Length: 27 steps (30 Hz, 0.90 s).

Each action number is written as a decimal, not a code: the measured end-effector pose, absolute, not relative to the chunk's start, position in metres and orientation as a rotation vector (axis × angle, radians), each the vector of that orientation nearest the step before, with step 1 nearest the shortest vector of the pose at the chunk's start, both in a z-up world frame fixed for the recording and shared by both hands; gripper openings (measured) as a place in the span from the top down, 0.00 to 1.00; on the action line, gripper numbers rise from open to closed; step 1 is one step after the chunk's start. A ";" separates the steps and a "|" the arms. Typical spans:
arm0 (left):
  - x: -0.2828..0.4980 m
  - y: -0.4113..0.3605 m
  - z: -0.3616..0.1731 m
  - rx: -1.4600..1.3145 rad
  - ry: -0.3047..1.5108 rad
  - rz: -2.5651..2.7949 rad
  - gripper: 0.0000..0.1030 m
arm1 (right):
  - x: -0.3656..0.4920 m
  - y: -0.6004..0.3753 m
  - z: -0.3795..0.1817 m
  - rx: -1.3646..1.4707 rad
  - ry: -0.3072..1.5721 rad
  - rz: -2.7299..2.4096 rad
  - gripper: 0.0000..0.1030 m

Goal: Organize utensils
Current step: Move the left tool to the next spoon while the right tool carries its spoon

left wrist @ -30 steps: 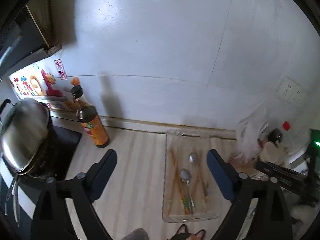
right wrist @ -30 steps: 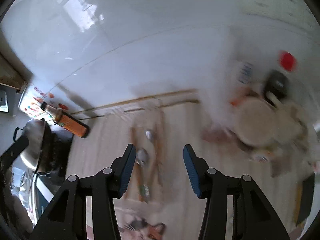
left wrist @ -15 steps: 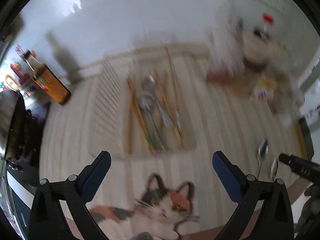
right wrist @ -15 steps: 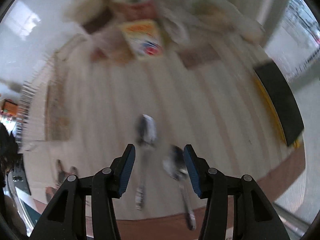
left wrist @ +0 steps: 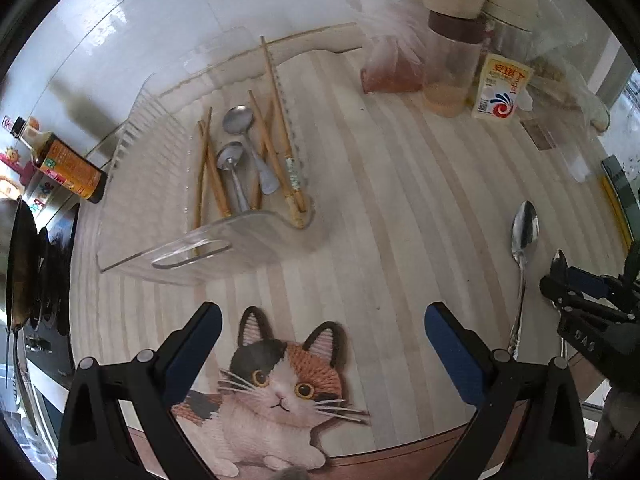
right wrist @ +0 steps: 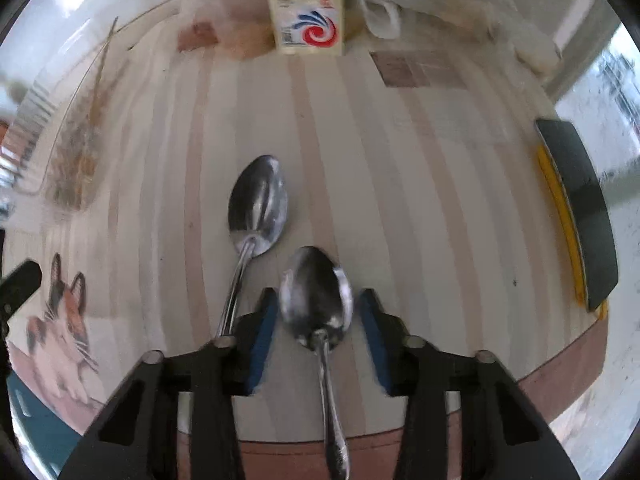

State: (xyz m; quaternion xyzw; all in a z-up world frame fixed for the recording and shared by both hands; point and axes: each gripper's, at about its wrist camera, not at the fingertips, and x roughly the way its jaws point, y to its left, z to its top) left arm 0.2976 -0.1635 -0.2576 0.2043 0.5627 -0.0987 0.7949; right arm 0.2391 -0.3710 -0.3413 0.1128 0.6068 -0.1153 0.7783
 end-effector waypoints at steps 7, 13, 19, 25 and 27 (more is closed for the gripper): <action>0.297 -0.210 -0.275 0.468 1.244 -0.315 0.00 | 0.216 -0.412 -0.337 0.351 1.242 -0.308 0.64; 0.301 -0.269 -0.311 0.379 1.397 -0.464 0.00 | 0.187 -0.468 -0.332 0.450 1.201 -0.421 0.64; 0.298 -0.308 -0.335 0.412 1.422 -0.514 0.05 | 0.171 -0.504 -0.331 0.546 1.187 -0.494 0.64; 0.295 -0.324 -0.337 0.491 1.366 -0.526 0.35 | 0.169 -0.514 -0.333 0.579 1.184 -0.517 0.63; 0.294 -0.326 -0.334 0.499 1.351 -0.543 0.54 | 0.165 -0.513 -0.332 0.570 1.187 -0.522 0.63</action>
